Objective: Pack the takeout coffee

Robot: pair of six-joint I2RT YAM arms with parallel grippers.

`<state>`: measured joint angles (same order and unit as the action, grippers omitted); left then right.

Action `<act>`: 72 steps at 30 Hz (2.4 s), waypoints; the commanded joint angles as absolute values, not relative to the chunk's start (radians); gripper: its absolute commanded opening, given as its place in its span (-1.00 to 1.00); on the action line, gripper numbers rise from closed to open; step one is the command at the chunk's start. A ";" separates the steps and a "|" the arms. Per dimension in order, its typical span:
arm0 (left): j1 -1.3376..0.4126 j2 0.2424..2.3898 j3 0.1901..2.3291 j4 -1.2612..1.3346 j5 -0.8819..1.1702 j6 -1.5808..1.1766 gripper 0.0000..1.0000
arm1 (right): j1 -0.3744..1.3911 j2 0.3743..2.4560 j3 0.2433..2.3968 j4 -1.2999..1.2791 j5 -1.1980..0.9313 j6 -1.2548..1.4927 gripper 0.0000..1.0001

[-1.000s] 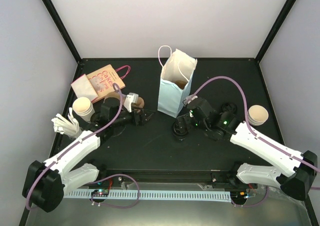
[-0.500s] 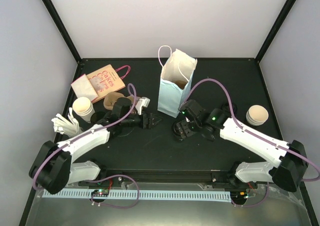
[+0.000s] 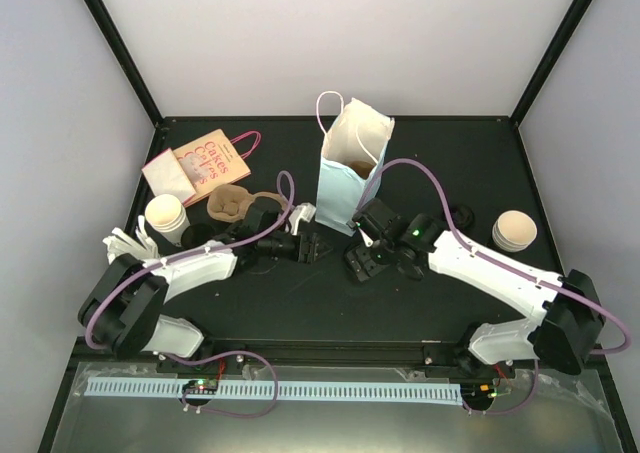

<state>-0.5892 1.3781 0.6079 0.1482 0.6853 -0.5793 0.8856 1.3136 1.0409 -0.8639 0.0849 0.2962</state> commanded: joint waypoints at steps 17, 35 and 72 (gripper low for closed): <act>-0.607 1.465 0.676 0.207 0.739 -0.592 0.14 | 0.912 1.411 1.099 -0.849 0.114 0.231 0.77; -0.618 1.519 0.695 0.227 0.761 -0.603 0.04 | 0.919 1.441 1.102 -0.852 0.122 0.223 0.64; -0.639 1.623 0.756 0.110 0.732 -0.580 -0.05 | 0.920 1.467 1.077 -0.849 0.101 0.225 0.51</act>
